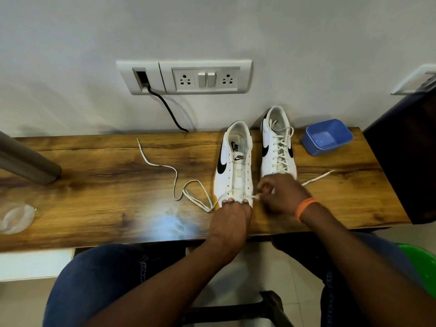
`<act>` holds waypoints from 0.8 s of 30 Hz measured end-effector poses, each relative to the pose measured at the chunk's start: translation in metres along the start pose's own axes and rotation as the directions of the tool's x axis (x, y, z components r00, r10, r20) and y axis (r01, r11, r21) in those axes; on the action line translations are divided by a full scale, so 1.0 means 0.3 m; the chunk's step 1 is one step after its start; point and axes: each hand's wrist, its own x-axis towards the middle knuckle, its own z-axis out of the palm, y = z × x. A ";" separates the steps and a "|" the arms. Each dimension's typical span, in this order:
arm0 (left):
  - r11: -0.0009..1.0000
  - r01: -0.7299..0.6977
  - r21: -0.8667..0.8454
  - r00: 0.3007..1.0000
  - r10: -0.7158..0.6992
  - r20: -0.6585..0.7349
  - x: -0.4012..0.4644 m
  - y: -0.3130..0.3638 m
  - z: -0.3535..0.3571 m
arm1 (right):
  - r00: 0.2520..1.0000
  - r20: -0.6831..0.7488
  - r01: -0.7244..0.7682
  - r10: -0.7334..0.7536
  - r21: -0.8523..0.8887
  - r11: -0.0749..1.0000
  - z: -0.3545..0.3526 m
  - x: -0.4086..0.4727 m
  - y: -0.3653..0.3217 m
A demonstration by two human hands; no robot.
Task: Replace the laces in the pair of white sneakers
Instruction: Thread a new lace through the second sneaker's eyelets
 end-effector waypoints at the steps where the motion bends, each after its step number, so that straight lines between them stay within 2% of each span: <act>1: 1.000 0.001 -0.006 1.000 -0.001 -0.002 0.000 -0.002 0.001 | 0.999 0.039 -0.006 0.008 -0.045 0.999 0.037 0.003 -0.026; 6: 1.000 -0.004 -0.010 1.000 0.004 -0.030 0.004 -0.006 0.009 | 0.999 -0.004 -0.046 0.046 -0.156 0.987 0.064 0.023 -0.016; 10: 1.000 -0.001 -0.003 1.000 0.001 -0.018 0.005 -0.010 0.011 | 0.977 -0.128 -0.202 0.171 -0.294 0.934 -0.045 0.041 0.072; 14: 1.000 -0.003 -0.021 1.000 0.003 -0.029 0.004 -0.013 0.009 | 0.866 -0.381 -0.446 0.323 -0.295 0.845 -0.147 0.035 0.210; 17: 0.999 -0.016 -0.043 0.999 0.014 -0.050 0.006 -0.015 0.006 | 0.807 -0.450 -0.519 0.382 -0.233 0.823 -0.171 0.022 0.266; 20: 0.999 -0.021 -0.046 0.998 0.018 -0.052 0.010 -0.018 0.003 | 0.880 -0.332 -0.428 0.341 -0.242 0.871 -0.149 0.027 0.232; 22: 0.999 -0.021 -0.040 0.998 0.019 -0.059 0.022 -0.026 -0.006 | 0.953 -0.206 -0.263 0.221 -0.202 0.944 -0.112 0.025 0.171; 24: 0.995 0.012 -0.096 0.994 -0.022 -0.107 0.038 -0.041 -0.018 | 0.991 -0.106 -0.094 0.078 -0.156 0.983 -0.068 0.019 0.095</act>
